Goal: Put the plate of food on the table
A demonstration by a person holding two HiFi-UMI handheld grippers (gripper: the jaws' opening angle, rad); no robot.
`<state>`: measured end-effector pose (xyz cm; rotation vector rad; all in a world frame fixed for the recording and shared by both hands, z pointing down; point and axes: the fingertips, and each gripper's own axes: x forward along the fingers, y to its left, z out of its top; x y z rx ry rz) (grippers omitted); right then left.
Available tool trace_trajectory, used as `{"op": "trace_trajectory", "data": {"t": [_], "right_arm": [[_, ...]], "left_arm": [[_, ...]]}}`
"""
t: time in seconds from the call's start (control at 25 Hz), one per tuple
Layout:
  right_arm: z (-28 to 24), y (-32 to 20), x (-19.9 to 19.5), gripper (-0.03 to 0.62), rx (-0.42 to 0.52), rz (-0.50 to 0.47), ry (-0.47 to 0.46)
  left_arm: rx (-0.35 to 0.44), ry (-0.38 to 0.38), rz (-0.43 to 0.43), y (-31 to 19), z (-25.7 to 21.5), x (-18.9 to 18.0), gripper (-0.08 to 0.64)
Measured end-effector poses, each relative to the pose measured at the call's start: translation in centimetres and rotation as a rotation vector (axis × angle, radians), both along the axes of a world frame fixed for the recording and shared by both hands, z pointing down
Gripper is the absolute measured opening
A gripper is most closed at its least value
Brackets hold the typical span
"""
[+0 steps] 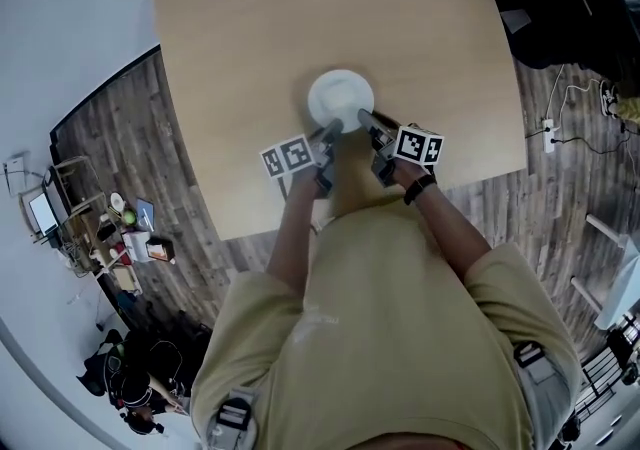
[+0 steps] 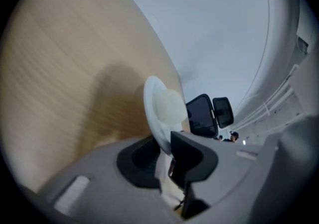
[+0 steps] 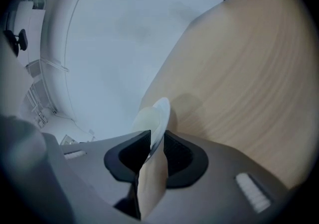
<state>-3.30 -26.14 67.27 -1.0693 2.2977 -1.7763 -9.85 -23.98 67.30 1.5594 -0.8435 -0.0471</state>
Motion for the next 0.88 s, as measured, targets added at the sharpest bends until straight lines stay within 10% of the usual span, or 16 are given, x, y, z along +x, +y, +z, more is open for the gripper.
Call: {"op": "trace_trajectory", "data": {"t": [0.44, 0.88], "right_arm": [[0.9, -13.3, 1.0, 0.086, 0.050, 0.039, 0.052], [2.4, -15.5, 1.9, 0.080, -0.055, 0.110, 0.061]], "left_arm": [[0.059, -0.067, -0.004, -13.5, 0.8, 0.9, 0.069], [-0.051, -0.034, -0.036, -15.4, 2.8, 1.6, 0.086]]}}
